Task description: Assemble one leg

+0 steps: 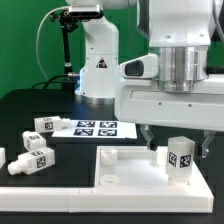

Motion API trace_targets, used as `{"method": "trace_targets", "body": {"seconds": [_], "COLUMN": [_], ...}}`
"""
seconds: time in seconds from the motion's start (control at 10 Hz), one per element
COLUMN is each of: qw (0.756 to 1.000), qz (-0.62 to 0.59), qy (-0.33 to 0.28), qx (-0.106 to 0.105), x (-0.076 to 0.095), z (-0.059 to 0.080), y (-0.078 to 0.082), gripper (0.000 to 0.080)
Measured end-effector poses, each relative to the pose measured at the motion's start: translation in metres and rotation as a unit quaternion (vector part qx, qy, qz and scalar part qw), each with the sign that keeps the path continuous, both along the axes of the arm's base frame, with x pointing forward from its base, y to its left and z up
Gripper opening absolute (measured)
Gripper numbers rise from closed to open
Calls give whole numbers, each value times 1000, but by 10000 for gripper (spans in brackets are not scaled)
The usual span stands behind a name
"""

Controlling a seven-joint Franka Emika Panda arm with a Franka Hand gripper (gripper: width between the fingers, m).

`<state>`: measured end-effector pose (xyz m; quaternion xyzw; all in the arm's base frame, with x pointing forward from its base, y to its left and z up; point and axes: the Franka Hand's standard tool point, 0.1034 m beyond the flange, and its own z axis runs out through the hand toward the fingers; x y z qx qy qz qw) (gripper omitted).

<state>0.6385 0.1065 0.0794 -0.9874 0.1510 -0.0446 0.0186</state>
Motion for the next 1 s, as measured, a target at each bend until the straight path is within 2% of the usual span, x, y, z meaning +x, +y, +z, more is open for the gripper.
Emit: {"method": "trace_targets", "body": {"seconds": [0.1,0.2,0.5,0.6,0.7,0.8,1.0], "qw": [994,982,983,983,989,995,999], "qz": [107,186,182,179,143,99,36], "qy": [-1,7,13,13,13,14,14], "qx": [-25,-36,-34,-34,-30,-27,-22], "x": [-1,-4,-5,-5,-5,-5,-5], "z": [0,0,0,0,0,0,0], "y": [4,7,6,6,6,6,6], "gripper": [649,649,619,441,441,284,285]}}
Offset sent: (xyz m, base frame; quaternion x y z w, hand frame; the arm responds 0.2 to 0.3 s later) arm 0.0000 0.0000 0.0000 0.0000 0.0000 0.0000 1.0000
